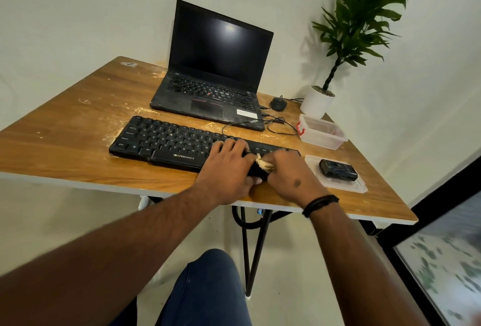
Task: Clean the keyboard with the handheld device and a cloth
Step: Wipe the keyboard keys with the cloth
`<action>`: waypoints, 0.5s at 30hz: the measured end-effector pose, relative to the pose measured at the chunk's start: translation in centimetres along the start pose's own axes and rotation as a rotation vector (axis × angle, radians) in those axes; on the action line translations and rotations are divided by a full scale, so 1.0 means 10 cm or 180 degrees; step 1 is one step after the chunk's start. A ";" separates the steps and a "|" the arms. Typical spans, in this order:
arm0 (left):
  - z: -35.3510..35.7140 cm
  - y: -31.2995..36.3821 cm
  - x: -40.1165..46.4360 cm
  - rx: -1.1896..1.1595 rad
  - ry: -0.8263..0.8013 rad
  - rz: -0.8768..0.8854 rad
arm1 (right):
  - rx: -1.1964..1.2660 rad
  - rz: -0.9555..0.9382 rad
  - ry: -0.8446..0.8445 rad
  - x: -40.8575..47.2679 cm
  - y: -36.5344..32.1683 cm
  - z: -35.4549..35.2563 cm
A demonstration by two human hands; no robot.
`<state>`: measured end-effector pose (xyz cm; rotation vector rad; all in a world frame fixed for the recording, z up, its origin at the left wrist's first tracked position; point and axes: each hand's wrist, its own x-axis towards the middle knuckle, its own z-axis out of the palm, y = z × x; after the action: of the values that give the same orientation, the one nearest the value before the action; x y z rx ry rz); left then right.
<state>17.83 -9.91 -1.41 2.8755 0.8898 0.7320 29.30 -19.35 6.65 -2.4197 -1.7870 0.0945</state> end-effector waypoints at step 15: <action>-0.03 0.01 -0.01 0.0046 -0.0012 0.0017 | -0.0630 0.0107 0.0239 -0.27 -0.30 0.06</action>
<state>17.66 -10.10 -1.23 2.8921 0.8909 0.7233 25.62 -20.99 6.41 -2.5481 -1.8012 -0.1763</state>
